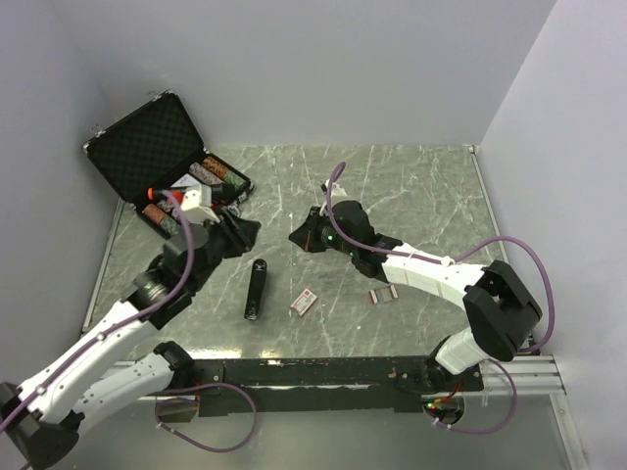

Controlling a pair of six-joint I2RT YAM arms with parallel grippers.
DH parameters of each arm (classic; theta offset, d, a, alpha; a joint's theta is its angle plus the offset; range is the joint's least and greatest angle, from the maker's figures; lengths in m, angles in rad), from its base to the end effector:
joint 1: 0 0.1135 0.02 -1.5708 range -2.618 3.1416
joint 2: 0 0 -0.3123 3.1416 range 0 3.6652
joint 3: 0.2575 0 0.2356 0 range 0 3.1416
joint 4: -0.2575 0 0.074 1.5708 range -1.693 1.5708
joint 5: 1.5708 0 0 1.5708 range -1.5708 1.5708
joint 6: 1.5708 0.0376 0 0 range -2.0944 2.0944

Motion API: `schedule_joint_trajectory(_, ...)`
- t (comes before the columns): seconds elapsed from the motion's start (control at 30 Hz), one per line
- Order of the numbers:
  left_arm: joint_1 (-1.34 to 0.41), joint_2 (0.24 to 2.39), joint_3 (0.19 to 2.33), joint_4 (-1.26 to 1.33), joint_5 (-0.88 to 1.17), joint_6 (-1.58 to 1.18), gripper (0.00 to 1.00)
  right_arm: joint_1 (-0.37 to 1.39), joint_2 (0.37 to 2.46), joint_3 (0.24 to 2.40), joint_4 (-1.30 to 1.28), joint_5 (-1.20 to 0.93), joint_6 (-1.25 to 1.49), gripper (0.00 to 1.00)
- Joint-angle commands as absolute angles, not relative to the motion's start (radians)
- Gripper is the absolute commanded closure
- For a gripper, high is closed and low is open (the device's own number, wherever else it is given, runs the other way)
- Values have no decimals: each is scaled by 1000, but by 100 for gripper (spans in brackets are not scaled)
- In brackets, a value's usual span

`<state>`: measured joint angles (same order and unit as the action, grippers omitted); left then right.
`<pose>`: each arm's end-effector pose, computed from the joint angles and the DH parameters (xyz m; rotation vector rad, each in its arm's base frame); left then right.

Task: Unload the staples from the stapler

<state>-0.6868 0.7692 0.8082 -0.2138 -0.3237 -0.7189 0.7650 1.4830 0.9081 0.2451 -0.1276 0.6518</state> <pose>0.1073 -0.0725 0.3805 -0.2722 1.7753 -0.7432 0.2288 0.2263 0.3150 -0.2091 2.0389 1.0513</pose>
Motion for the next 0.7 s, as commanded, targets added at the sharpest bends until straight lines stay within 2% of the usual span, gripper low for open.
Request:
schedule_joint_trajectory(0.0, -689, 824, 776, -264, -336, -765, 45, 764, 1442, 902, 221, -149, 615, 100)
schedule_joint_trajectory(0.1, -689, 876, 753, -268, -334, -791, 34, 764, 1439, 903, 198, -149, 606, 98)
schedule_joint_trajectory(0.3, -689, 980, 710, -284, -330, -822, 26, 764, 1424, 897, 169, -150, 586, 81)
schedule_joint_trajectory(0.5, -690, 1055, 664, -278, -327, -839, 24, 764, 1428, 902, 124, -160, 572, 63)
schedule_joint_trajectory(0.67, -704, 1110, 663, -313, -350, -850, 23, 762, 1434, 884, 124, -167, 574, 59)
